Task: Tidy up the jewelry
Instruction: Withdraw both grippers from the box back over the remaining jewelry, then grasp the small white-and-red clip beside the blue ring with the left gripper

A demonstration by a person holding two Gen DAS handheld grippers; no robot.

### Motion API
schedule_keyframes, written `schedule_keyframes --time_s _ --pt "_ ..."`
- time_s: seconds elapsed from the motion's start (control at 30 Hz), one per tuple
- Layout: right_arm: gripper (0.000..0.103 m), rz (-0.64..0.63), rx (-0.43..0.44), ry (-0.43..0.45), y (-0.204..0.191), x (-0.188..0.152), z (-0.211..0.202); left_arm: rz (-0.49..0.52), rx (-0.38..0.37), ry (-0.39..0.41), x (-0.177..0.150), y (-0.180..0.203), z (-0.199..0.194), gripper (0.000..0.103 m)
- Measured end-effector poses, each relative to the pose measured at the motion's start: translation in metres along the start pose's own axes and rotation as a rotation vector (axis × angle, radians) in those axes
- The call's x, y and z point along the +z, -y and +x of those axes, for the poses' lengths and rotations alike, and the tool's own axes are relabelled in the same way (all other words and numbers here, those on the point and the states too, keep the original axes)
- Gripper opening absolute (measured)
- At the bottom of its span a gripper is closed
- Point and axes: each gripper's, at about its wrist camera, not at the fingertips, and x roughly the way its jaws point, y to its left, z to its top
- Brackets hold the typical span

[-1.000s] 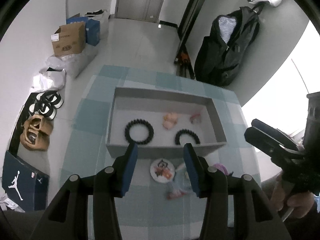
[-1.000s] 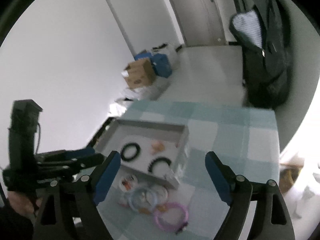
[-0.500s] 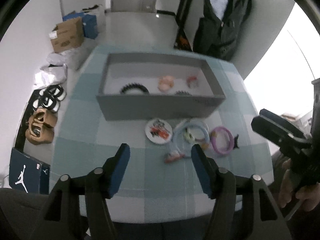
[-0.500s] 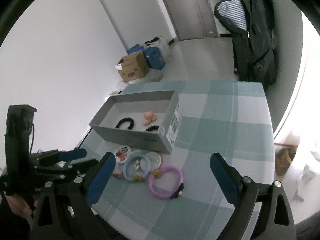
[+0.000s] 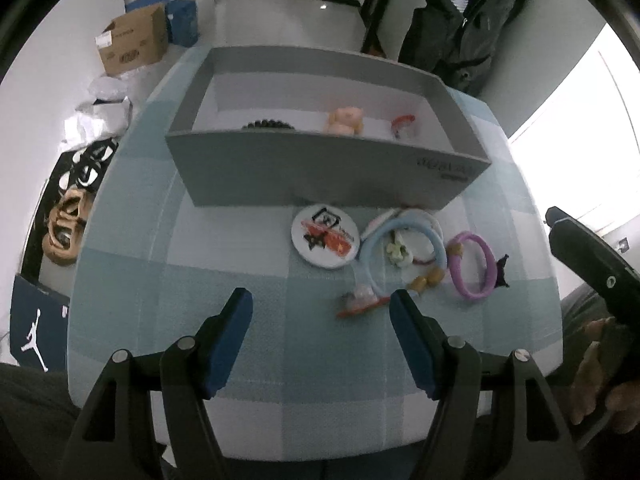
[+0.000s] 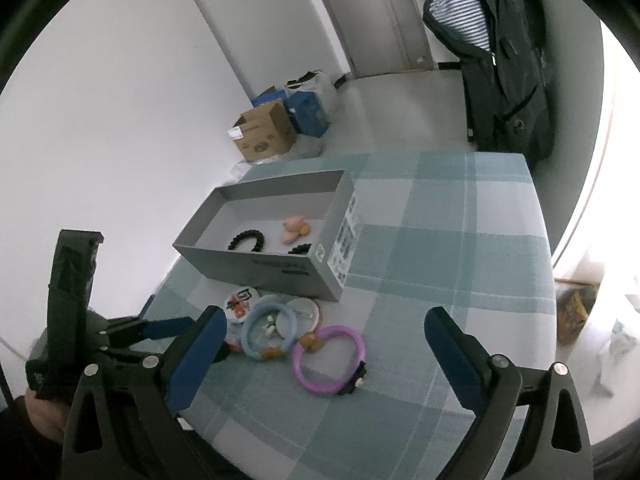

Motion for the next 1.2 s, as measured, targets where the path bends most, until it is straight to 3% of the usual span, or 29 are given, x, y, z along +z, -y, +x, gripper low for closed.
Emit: schedule_keyframes --time_s 0.1,0.13,0.17,0.23,0.37,0.6,0.83,0.97,1.2 --pt "0.1 0.004 0.004 -0.003 0.001 0.001 0.002 -0.002 -0.036 0.0 0.001 0.002 0.001 0.064" --pt "0.1 0.005 0.005 -0.005 0.001 0.0 0.003 0.001 -0.043 -0.005 0.001 0.002 0.002 0.059" --pt "0.1 0.006 0.006 -0.009 0.001 0.0 0.004 0.003 -0.048 -0.01 0.0 0.001 0.004 0.046" --pt "0.1 0.009 0.011 -0.02 0.002 0.0 0.007 0.002 -0.078 -0.019 -0.001 0.001 0.006 0.042" --pt "0.1 0.012 0.01 -0.023 0.003 0.001 0.009 0.015 -0.121 -0.023 -0.002 0.004 0.006 0.019" --pt "0.1 0.033 0.014 -0.03 0.007 0.0 0.01 0.005 -0.138 -0.02 0.0 0.004 0.004 0.017" --pt "0.1 0.057 0.049 -0.103 0.013 -0.007 0.017 -0.037 -0.13 0.06 0.007 -0.006 -0.012 0.017" --pt "0.1 -0.02 0.026 -0.164 0.0 -0.016 0.027 -0.095 -0.142 0.121 0.012 -0.02 -0.028 0.017" --pt "0.095 -0.162 -0.073 -0.21 -0.022 -0.029 0.041 -0.169 -0.166 0.151 0.016 -0.035 -0.029 0.017"
